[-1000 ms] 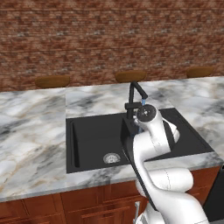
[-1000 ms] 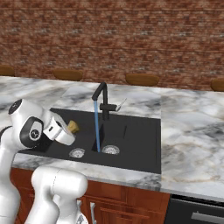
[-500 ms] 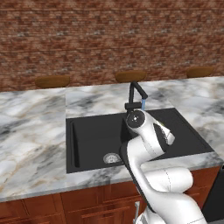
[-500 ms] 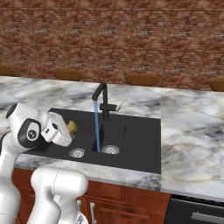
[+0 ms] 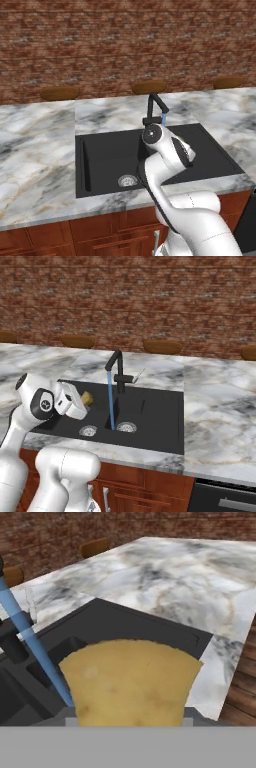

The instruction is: Soak the sponge with water for a few seconds and then drop it inside the sink.

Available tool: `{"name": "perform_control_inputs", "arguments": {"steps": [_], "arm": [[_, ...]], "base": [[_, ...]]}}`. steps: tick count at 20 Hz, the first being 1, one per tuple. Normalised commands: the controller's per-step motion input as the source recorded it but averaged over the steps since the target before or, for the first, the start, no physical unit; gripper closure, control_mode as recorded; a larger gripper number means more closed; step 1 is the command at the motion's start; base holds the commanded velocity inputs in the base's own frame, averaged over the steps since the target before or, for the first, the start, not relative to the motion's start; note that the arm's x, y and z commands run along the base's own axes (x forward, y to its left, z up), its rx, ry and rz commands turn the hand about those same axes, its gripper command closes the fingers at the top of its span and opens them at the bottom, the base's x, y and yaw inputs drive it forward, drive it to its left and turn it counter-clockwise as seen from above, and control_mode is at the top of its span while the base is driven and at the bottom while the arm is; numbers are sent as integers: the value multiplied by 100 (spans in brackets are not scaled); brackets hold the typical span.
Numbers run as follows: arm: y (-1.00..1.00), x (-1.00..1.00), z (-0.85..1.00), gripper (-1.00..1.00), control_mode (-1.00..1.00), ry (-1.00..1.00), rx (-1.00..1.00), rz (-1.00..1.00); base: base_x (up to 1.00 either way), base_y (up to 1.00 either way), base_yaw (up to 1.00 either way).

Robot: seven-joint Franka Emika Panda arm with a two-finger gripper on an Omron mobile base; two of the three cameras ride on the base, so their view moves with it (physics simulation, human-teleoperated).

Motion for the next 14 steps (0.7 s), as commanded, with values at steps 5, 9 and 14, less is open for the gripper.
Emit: {"name": "perform_control_inputs", "arguments": {"steps": [5, 9, 14], "arm": [[0, 55, 0, 100, -100, 4, 0, 0], [0, 50, -7, 100, -100, 4, 0, 0], [0, 37, -16, 100, -100, 2, 0, 0]], "base": [[0, 0, 0], [0, 0, 0], [0, 0, 0]]}}
